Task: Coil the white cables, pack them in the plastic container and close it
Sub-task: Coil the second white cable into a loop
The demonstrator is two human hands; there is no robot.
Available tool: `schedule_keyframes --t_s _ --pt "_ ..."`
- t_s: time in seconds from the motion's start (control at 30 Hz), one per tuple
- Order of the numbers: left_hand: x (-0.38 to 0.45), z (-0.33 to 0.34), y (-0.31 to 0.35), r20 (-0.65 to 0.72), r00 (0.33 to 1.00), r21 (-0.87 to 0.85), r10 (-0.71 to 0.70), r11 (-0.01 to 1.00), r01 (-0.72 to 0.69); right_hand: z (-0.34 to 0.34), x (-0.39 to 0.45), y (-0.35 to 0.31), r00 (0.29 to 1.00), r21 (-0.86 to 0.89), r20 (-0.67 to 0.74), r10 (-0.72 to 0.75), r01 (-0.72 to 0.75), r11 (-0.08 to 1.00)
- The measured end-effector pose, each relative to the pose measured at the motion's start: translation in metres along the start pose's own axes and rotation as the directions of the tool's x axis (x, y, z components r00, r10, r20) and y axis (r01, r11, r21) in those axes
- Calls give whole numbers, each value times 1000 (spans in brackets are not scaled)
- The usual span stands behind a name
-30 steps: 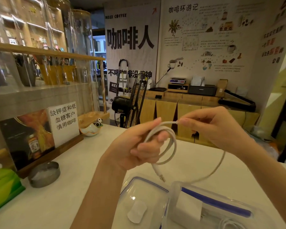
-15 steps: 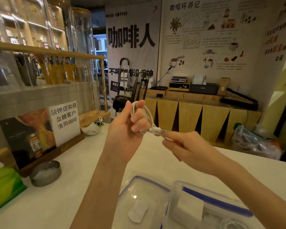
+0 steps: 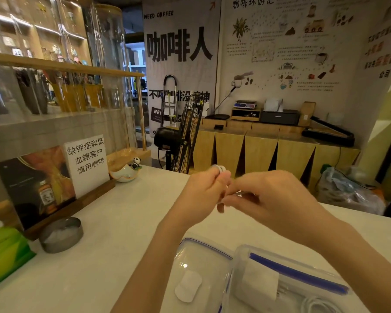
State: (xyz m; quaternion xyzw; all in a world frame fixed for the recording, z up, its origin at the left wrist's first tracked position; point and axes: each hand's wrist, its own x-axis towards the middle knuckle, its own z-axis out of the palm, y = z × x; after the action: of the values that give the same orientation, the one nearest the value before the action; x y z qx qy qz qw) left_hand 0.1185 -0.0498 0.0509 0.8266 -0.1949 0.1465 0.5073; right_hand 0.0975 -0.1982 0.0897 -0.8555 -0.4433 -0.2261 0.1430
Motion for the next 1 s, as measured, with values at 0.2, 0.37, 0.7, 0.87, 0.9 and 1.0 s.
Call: schedule_keyframes --t_s 0.2,0.37,0.7,0.87,0.9,1.0 --pt "-5 -15 4 447 894 -477 17 850 223 -19 -1 19 995 252 -95 30 -6 968" --pt "-6 -25 2 537 786 -775 307 547 316 -17 -1 24 969 495 -182 165 -54 867" --pt "-2 -15 20 126 951 -974 281 -145 171 8 -1 4 926 679 210 314 -369 635" --pt "-3 -11 24 -153 987 -923 -40 363 -128 24 -4 -6 892 649 327 312 -452 612" --pt "-3 -10 24 -200 978 -872 -53 465 -153 25 -4 -8 882 656 360 306 -472 589" --pt "-2 -9 20 -260 965 -640 -31 754 -148 27 -7 -10 886 581 341 314 -462 671"
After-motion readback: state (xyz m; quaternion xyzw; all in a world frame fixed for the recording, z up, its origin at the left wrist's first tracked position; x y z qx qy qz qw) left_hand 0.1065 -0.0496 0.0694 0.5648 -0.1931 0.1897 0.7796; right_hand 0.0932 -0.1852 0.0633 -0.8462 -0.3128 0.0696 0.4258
